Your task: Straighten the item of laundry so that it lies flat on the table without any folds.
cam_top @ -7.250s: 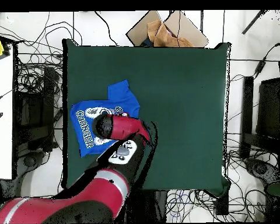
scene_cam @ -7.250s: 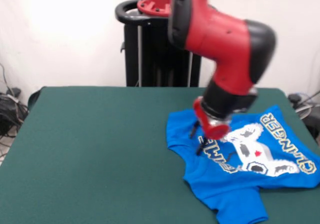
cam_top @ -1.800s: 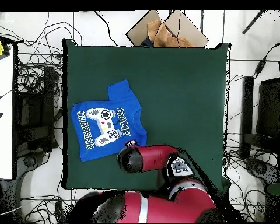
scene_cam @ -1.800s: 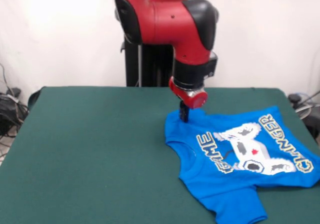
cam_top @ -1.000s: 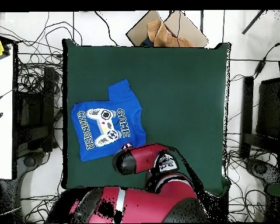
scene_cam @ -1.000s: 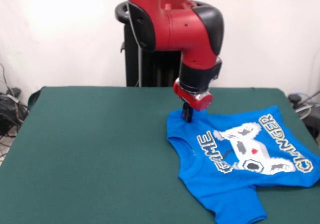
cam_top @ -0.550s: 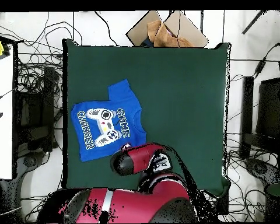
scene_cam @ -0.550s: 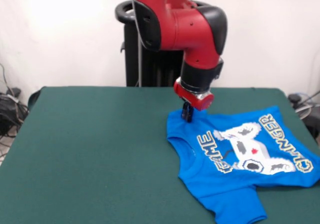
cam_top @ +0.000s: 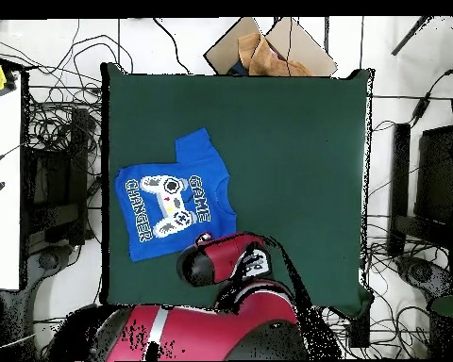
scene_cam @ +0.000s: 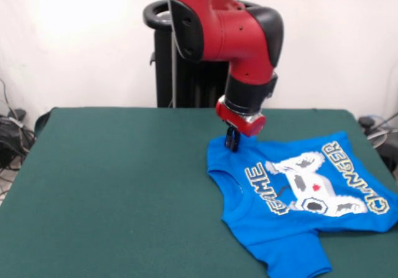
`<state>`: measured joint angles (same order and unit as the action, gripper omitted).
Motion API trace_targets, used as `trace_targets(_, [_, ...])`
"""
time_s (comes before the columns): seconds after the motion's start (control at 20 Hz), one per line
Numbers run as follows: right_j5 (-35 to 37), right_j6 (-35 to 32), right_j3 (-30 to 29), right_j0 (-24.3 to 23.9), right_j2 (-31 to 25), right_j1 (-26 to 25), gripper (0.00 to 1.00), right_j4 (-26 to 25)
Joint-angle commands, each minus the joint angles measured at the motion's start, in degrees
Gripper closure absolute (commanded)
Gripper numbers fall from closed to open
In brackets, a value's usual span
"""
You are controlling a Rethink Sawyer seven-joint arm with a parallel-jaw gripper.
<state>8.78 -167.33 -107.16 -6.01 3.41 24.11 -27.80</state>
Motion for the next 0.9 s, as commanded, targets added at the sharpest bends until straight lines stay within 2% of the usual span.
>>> trace_targets(0.05, [1.2, 3.6, 5.4, -3.7, 7.8, -18.0, 1.0, -7.7])
trace_targets(0.25, [4.0, 5.2, 3.7, -4.9, 7.7, -16.4, 1.0, -8.3])
trace_targets(0.5, [10.9, 8.8, 2.1, -8.0, 6.1, -14.0, 1.0, -7.7])
trace_targets(0.9, [13.5, 11.8, 0.9, -11.3, 4.5, -12.0, 1.0, -9.0])
